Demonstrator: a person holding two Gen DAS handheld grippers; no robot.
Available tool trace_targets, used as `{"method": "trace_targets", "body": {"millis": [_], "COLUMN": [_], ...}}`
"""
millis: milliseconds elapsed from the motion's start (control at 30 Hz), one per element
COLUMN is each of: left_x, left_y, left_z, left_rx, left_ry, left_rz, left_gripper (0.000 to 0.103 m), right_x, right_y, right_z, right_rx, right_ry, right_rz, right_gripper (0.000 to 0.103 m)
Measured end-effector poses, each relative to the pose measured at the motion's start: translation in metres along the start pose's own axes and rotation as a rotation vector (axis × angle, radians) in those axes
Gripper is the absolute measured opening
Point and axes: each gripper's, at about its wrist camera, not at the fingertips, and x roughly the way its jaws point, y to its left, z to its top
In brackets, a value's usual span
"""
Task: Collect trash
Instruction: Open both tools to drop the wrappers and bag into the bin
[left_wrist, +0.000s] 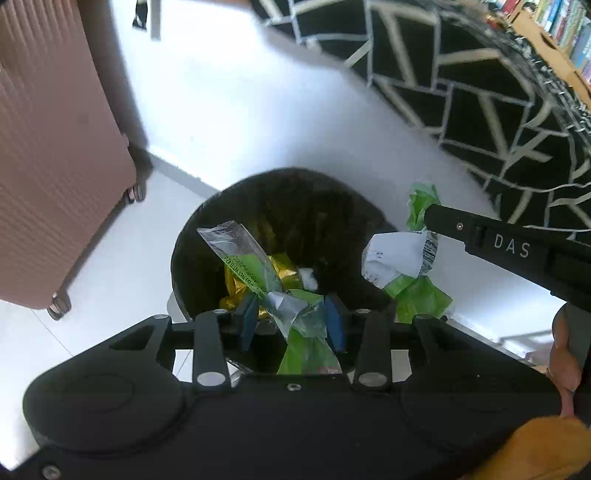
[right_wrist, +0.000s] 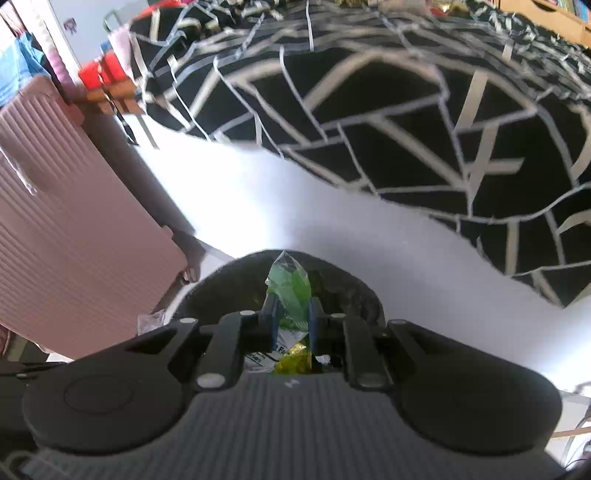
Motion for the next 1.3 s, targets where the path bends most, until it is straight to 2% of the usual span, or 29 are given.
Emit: {"method": "trace_targets", "body": {"millis": [400,433,500,567,633,867,1067,1300], "left_x": [0.054,0.057,0.060,0.062,0.062,0.055,0.036,-0.006], "left_y": [0.021,0.022,0.023,0.024,0.024,0.022,0.014,-0.001], "left_z": [-0.002,-0.002,0.000,0.001,0.001,0.002,0.005,0.014], "left_rx": [-0.022,-0.021,-0.022,-0.032,-0.036,-0.013,0.002,0.037], "left_ry": [0.048,0.049,0.050,0.059,0.062,0.067,0.053,0.019], "left_rz": [-0.011,-0.011,-0.011,-0.014,-0.014,-0.007,-0.009,-0.013], "left_gripper": [0.037,0.038,0.045,0.062,0.067,0.076,0.077,0.077], "right_x": [0.049,0.051,0.054,0.054,0.054,0.048,0.029,-0.016], "right_y": [-0.001,0.000,0.000,0.001,0.002,0.005,0.008,0.009], "right_z": [-0.011,-0.012,-0.013,-0.014,-0.015,-0.012,-0.006,0.006], "right_rx": [-0.010,-0.008,-0.007,-0.012,-0.019,-0.024,-0.016,0.002], "right_ry": [0.013,0.011,0.011,0.015,0.021,0.030,0.016,-0.017], "right_rz": [-0.009,-0.010,-0.008,-0.007,-0.009,-0.008,-0.009,-0.015], "right_gripper": [0.026,0.038,0.047,0.048,0.049,0.051,0.051,0.052]}}
